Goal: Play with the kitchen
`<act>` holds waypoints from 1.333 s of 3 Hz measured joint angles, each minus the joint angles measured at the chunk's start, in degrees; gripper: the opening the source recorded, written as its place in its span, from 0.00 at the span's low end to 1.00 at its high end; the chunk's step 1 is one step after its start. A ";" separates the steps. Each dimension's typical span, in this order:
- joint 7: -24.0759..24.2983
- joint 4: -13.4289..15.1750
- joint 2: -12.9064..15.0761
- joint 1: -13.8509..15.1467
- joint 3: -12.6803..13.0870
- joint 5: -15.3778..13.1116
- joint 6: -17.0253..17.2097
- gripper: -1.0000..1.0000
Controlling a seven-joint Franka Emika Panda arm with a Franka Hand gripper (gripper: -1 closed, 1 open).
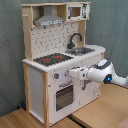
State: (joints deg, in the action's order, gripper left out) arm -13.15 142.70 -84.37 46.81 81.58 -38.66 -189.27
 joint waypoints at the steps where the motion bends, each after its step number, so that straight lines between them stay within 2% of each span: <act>1: -2.73 2.45 -0.06 -2.83 -3.39 -0.13 0.22 1.00; 3: 4.60 2.73 0.48 -5.76 -6.02 0.08 9.35 1.00; 4: 6.77 2.69 1.48 -8.28 -6.38 1.20 14.31 1.00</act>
State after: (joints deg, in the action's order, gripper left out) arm -6.38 145.39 -82.89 38.53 75.20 -37.46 -174.96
